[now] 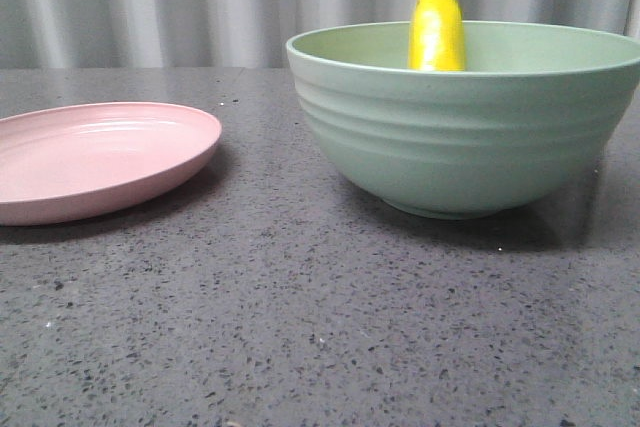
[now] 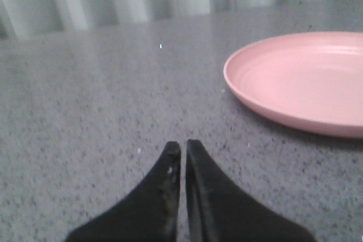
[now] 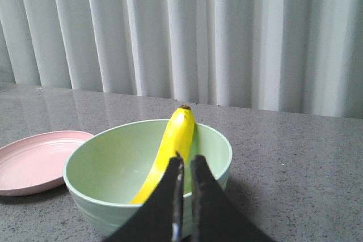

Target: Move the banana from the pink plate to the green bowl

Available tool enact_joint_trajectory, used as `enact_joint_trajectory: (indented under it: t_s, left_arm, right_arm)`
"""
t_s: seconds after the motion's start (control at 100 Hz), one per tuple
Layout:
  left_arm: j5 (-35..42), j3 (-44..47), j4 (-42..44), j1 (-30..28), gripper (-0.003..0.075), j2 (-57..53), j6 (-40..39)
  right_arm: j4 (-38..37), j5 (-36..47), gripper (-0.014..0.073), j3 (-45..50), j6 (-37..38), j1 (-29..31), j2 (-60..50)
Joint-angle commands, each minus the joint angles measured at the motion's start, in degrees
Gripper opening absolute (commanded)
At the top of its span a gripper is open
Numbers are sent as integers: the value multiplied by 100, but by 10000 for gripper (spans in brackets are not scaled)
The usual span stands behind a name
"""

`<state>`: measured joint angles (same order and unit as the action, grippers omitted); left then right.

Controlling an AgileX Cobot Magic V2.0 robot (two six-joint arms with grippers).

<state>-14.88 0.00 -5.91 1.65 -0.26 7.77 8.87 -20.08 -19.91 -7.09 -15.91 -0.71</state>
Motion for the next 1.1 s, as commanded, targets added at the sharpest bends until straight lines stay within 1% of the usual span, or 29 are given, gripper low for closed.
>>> enact_joint_trajectory:
  t_s: [0.0, 0.94, 1.03, 1.09]
  left_arm:
    - [4, 62, -7, -20, -20, -162, -268]
    - [4, 62, -7, -20, -20, -162, -268]
    - [4, 62, -7, -20, -20, -162, -268]
    - [4, 62, -7, -20, -20, -162, -268]
  right_arm:
    - [-27, 430, -67, -146, -36, 28, -116]
    - [-27, 430, -67, -122, -36, 28, -116]
    - [-27, 511, -67, 23, -36, 127, -116]
    - [-41, 774, -67, 246, -36, 299, -116]
